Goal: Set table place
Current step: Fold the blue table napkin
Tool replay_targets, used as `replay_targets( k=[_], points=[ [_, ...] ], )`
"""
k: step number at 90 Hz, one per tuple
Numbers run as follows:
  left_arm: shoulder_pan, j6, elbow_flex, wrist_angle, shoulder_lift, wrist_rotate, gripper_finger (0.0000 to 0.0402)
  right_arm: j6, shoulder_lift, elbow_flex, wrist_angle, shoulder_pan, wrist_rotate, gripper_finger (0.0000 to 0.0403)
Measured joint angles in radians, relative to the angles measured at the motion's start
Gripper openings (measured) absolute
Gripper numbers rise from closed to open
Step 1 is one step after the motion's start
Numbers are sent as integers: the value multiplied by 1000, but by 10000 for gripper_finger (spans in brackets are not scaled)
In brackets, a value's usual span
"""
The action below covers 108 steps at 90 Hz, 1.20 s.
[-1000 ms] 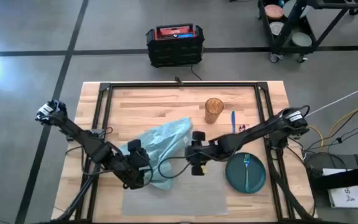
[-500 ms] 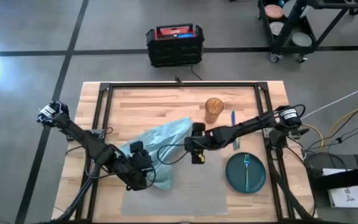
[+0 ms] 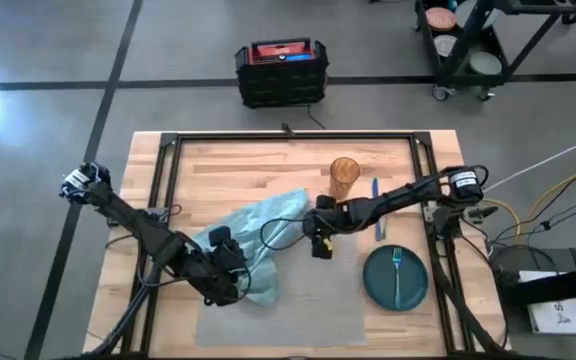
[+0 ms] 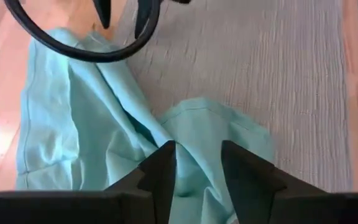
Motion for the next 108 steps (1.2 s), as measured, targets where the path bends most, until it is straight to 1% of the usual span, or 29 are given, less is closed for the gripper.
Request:
replay_targets(
  k=[12,21,30,37,50,61,66,77,82,90,100,108],
  points=[
    [0,0,0,3,0,-47,115,30,0,-17,70,-8,4,212],
    [0,1,0,4,0,-50,114,33,0,-24,113,-15,10,208],
    [0,0,0,11,0,-50,114,39,0,-23,211,-26,25,205],
    [0,0,-3,18,0,-50,114,46,0,-32,246,-39,37,203],
    [0,0,-6,42,0,-50,114,92,41,-50,247,-59,29,205],
    [0,0,-8,71,0,-50,114,107,104,-52,313,-58,28,204],
    [0,0,-8,79,0,-49,114,113,131,-44,346,-59,29,202],
    [0,0,-8,89,0,-49,114,116,159,-23,343,-59,30,191],
    [0,0,-8,84,0,-45,114,113,162,-21,340,-59,29,181],
    [0,0,-8,87,0,-43,114,111,162,-15,330,-58,22,152],
    [0,2,-8,86,0,-43,114,88,163,-9,326,-58,12,94],
    [0,4,-8,86,0,-43,114,81,164,-8,323,-58,20,39]
  ],
)
